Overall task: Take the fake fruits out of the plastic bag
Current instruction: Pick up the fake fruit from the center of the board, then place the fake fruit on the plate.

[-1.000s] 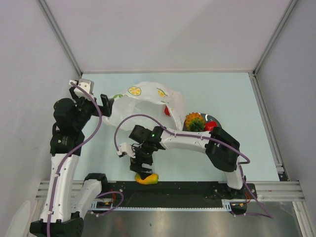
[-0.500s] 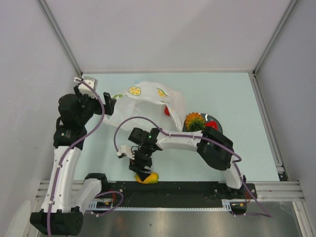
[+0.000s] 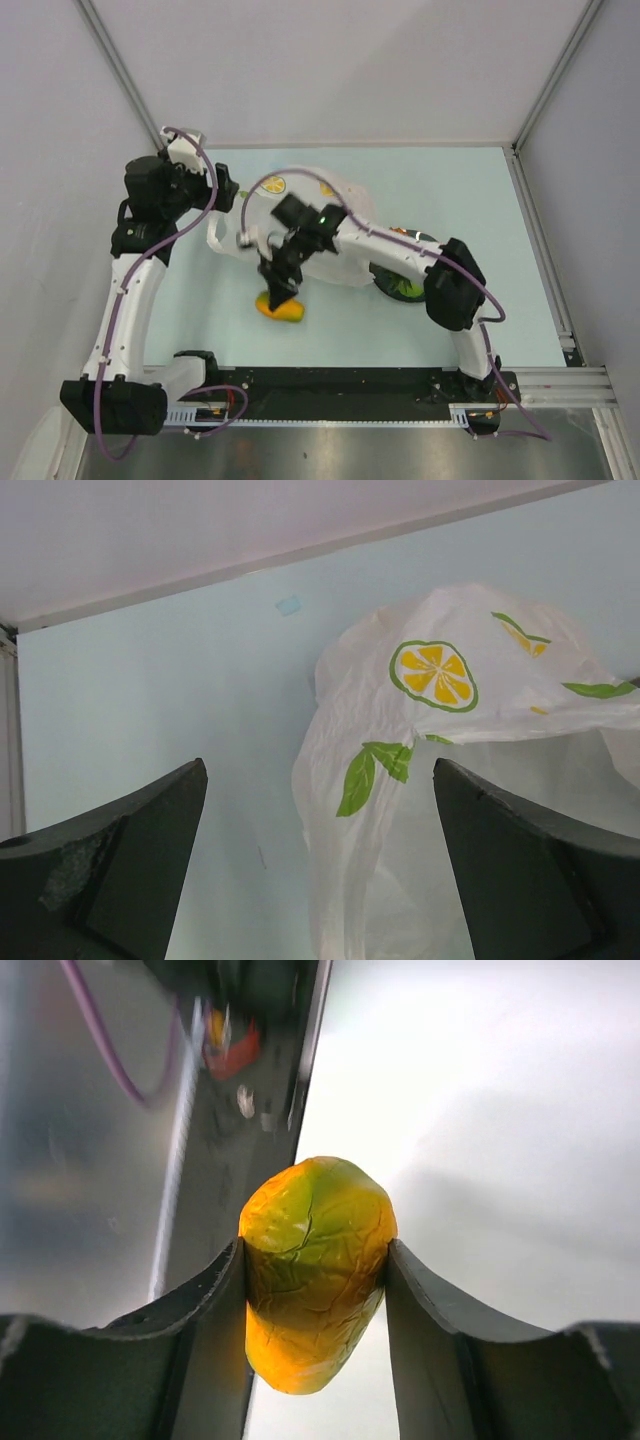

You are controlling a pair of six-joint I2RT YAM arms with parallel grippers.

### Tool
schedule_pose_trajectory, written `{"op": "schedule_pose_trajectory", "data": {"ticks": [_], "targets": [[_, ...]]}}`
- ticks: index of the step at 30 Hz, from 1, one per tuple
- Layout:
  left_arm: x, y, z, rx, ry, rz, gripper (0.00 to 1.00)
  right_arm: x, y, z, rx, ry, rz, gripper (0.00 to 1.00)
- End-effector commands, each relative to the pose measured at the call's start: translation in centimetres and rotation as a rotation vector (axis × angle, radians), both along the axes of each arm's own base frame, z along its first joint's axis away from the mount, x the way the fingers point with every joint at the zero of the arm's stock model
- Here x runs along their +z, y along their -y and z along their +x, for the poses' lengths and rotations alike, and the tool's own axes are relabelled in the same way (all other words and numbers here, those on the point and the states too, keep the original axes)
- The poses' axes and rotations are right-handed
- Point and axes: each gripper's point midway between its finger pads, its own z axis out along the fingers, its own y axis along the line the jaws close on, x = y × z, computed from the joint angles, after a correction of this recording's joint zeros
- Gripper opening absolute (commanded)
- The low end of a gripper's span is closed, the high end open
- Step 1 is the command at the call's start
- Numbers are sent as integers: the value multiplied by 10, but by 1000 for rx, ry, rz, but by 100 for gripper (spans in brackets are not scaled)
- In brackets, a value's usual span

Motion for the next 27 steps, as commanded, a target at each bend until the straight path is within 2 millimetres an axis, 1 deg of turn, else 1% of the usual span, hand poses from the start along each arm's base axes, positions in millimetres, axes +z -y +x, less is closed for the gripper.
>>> {"op": "schedule_pose_trajectory", "data": {"ticks": [1, 2, 3, 4, 5, 6, 7, 8, 9, 10, 11, 12, 13, 14, 15, 16, 17, 18, 19, 20, 22, 23, 24, 25, 27], "targets": [[16, -3, 8, -26, -1, 59, 100, 218, 10, 58, -119, -91, 441, 21], [21, -5, 10, -26, 3, 73, 100, 246, 23, 83, -192, -134, 476, 19], [19, -5, 11, -25, -10, 75, 100, 274, 35, 91, -271, -234, 479, 18], [12, -5, 13, -27, -37, 76, 100, 297, 43, 106, -302, -197, 553, 18], [13, -5, 13, -26, -43, 73, 100, 309, 68, 132, -378, -152, 589, 18], [11, -4, 14, -26, -52, 65, 100, 315, 82, 144, -407, -86, 620, 19], [9, -2, 16, -28, -60, 52, 100, 316, 100, 150, -453, -50, 623, 19], [9, -2, 17, -30, -62, 43, 100, 312, 133, 183, -560, -6, 616, 20], [9, -1, 18, -26, -64, 34, 100, 302, 150, 198, -616, 10, 598, 20], [10, 1, 19, -33, -61, 25, 100, 296, 173, 213, -677, 44, 589, 19], [12, 2, 20, -44, -56, 25, 100, 275, 193, 232, -753, 48, 551, 20], [14, 7, 19, -78, -51, 24, 100, 265, 232, 261, -877, 87, 521, 20], [16, 9, 19, -98, -41, 40, 100, 246, 253, 278, -936, 120, 475, 20], [18, 10, 20, -111, -42, 42, 100, 236, 270, 289, -973, 130, 447, 21], [20, 11, 19, -121, -40, 43, 100, 224, 303, 305, -1044, 168, 406, 20], [23, 12, 19, -130, -35, 49, 100, 205, 316, 311, -1090, 182, 332, 20], [24, 12, 19, -133, -36, 49, 100, 190, 342, 322, -1112, 252, 284, 20], [25, 13, 19, -135, -36, 50, 100, 172, 356, 325, -1133, 267, 234, 20], [24, 13, 19, -138, -35, 55, 100, 156, 377, 328, -1181, 280, 170, 19], [23, 13, 19, -139, -36, 56, 100, 141, 387, 330, -1161, 317, 122, 20], [20, 13, 20, -143, -42, 54, 100, 107, 402, 320, -1178, 280, 6, 18], [17, 13, 20, -143, -46, 53, 100, 95, 407, 316, -1161, 288, -30, 17], [16, 13, 23, -141, -44, 52, 100, 90, 410, 311, -1162, 288, -54, 17], [14, 14, 24, -137, -50, 41, 100, 70, 418, 306, -1194, 274, -116, 16], [11, 14, 25, -134, -63, 28, 100, 67, 426, 302, -1260, 252, -144, 14]]}}
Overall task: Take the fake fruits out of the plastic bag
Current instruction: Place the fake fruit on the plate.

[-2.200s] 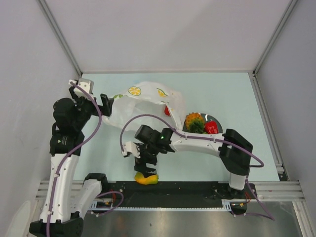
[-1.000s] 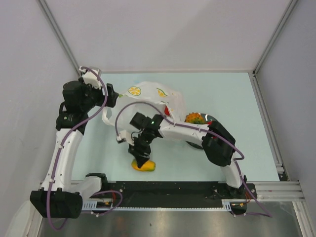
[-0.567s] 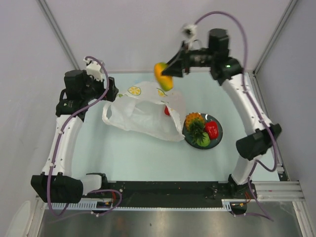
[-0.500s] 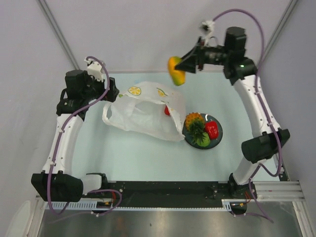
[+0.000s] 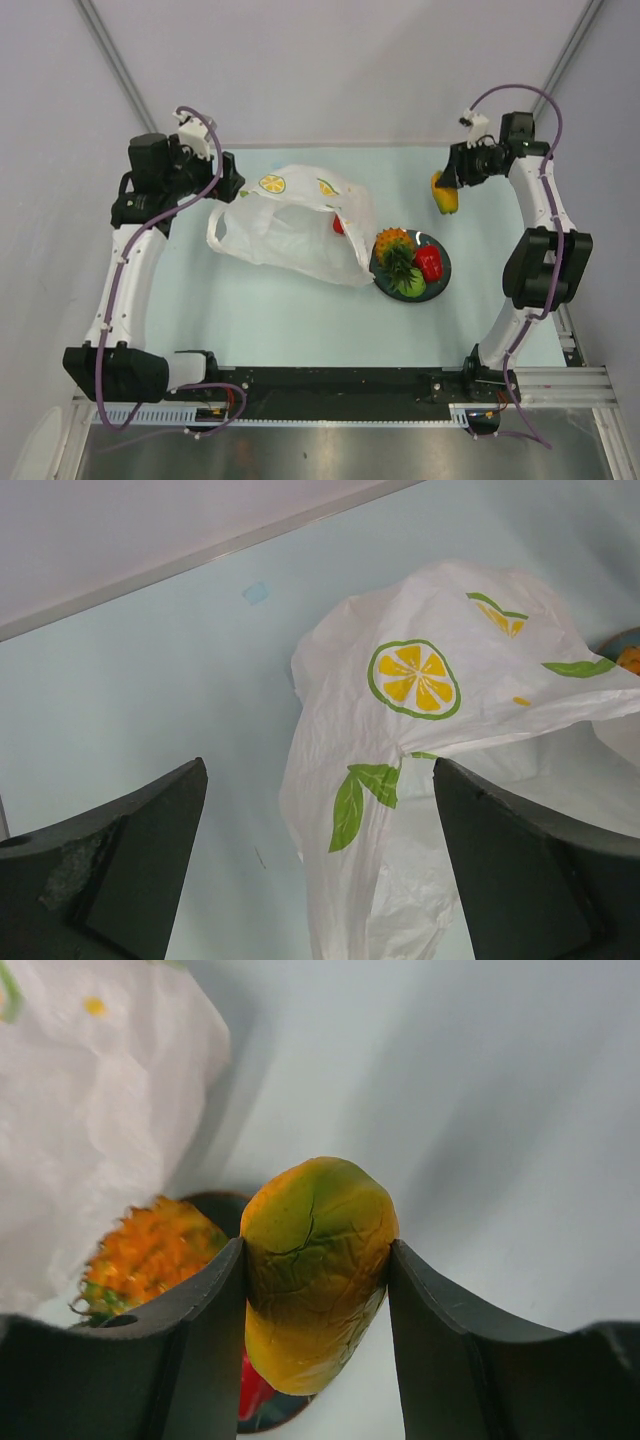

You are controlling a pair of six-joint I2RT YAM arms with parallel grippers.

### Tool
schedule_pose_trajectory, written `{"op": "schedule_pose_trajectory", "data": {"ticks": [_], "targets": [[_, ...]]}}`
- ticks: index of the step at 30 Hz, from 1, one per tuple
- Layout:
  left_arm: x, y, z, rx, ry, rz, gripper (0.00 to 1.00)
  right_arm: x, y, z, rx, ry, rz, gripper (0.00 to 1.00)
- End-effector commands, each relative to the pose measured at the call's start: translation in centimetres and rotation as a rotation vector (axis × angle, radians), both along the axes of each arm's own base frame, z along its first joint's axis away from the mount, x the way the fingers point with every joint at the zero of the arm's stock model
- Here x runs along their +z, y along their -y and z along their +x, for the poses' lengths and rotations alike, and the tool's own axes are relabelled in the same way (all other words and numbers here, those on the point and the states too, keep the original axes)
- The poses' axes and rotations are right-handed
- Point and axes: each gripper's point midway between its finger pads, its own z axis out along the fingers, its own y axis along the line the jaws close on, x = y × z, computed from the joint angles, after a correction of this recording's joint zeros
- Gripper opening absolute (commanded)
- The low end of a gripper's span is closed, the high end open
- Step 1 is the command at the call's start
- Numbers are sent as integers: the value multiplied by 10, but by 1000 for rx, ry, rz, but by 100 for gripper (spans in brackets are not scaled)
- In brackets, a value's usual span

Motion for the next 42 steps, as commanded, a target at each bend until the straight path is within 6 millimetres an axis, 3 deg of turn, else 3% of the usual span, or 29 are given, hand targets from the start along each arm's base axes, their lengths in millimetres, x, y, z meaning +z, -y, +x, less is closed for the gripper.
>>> {"op": "schedule_pose_trajectory", "data": {"ticks": [1, 4, 5, 8, 11, 21, 30, 38, 42], "targets": [[4, 3, 5, -19, 13, -21, 100, -20, 26, -24, -79, -49, -166, 14], [1, 5, 6, -30, 7, -24, 100, -29, 34, -41, -133, -81, -202, 15], [0, 4, 8, -28, 7, -23, 100, -47, 34, -54, -140, -133, -200, 15], [-4, 7, 13, -36, -5, -35, 100, -64, 31, -73, -161, -196, -179, 15], [0, 11, 17, -56, -5, -53, 100, -72, 25, -79, -159, -220, -149, 15], [0, 14, 20, -66, -10, -65, 100, -102, 25, -85, -141, -284, -158, 18], [-1, 13, 18, -64, -7, -58, 100, -114, 3, -82, -101, -304, -148, 24], [-4, 13, 16, -67, -14, -55, 100, -129, 10, -82, -129, -340, -197, 34], [-6, 14, 18, -71, -22, -63, 100, -131, 18, -81, -159, -349, -197, 49]]}}
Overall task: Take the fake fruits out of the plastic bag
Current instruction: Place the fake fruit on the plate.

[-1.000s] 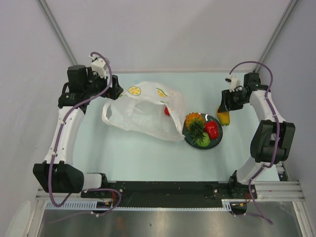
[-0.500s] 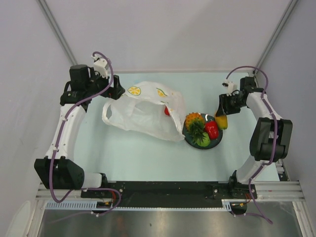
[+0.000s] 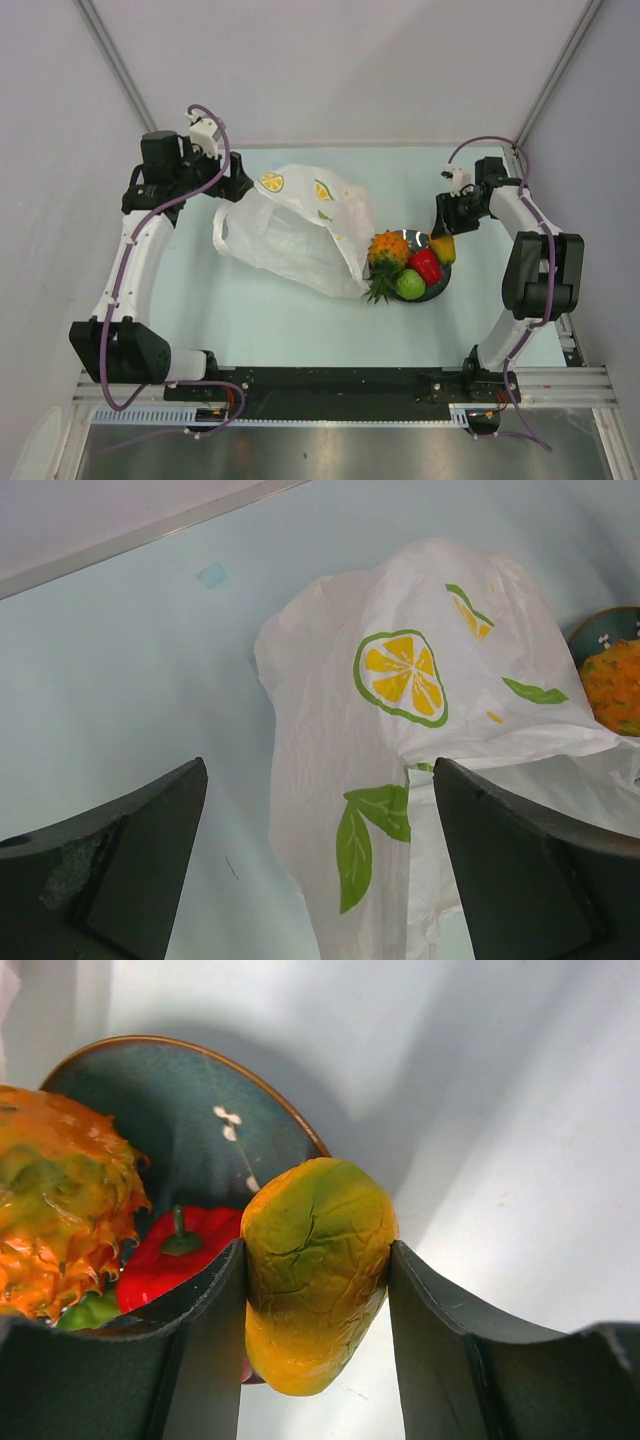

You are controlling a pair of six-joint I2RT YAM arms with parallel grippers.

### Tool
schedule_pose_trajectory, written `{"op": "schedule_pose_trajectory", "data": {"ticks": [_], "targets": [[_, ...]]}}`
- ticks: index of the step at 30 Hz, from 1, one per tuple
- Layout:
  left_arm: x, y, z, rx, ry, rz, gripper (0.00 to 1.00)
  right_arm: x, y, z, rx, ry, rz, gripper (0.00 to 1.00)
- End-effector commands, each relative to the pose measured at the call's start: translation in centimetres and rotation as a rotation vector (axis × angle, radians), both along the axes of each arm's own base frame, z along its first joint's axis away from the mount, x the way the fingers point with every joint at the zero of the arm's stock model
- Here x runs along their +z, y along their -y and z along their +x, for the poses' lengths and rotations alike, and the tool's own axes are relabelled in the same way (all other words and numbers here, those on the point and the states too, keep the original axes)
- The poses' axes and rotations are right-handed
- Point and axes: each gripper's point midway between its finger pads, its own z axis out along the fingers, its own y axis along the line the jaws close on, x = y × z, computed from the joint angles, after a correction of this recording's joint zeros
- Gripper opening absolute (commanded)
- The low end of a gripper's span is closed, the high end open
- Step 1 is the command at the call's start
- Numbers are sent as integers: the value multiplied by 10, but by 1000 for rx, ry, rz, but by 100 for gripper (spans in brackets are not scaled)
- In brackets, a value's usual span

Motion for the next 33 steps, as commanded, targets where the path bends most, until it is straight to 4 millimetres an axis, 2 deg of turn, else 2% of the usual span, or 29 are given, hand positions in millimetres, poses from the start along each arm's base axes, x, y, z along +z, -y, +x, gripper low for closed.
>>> {"op": "schedule_pose_trajectory", "data": {"ticks": [1, 5, 8, 16, 22, 23, 24, 25, 27, 28, 30, 31, 32, 33], "targets": [[22, 1, 1, -10, 64, -19, 100, -3, 12, 4, -48, 0, -21, 52], [21, 2, 3, -10, 62, -21, 100, 0, 6, 3, -35, 1, 15, 69], [21, 2, 4, -12, 60, -22, 100, 2, 1, 2, -31, -3, 38, 75], [20, 2, 7, -12, 59, -21, 100, 8, -9, -4, -34, -24, 97, 77], [17, 2, 4, -15, 52, -18, 100, 17, -9, -1, -47, -2, 115, 80], [15, -1, 4, -1, 48, -6, 100, 22, -7, 2, -52, 11, 122, 91], [15, -5, 4, 19, 50, 9, 100, 31, -6, 4, -57, 38, 124, 99], [16, -9, 4, 35, 57, 25, 100, 38, -6, 6, -58, 57, 133, 100], [26, -15, -5, 35, 90, 74, 100, 69, -12, 9, -23, 135, 186, 100], [34, -13, -12, 4, 115, 92, 100, 95, -18, 7, 12, 203, 204, 100], [43, -18, -37, -59, 133, 155, 100, 133, -35, 7, 78, 312, 275, 100], [42, -20, -46, -65, 129, 178, 100, 160, -44, 0, 91, 379, 293, 100], [42, -24, -63, -59, 131, 199, 100, 174, -51, -2, 107, 413, 313, 100], [38, -30, -70, -51, 136, 236, 100, 194, -73, -6, 171, 472, 349, 100]]}}
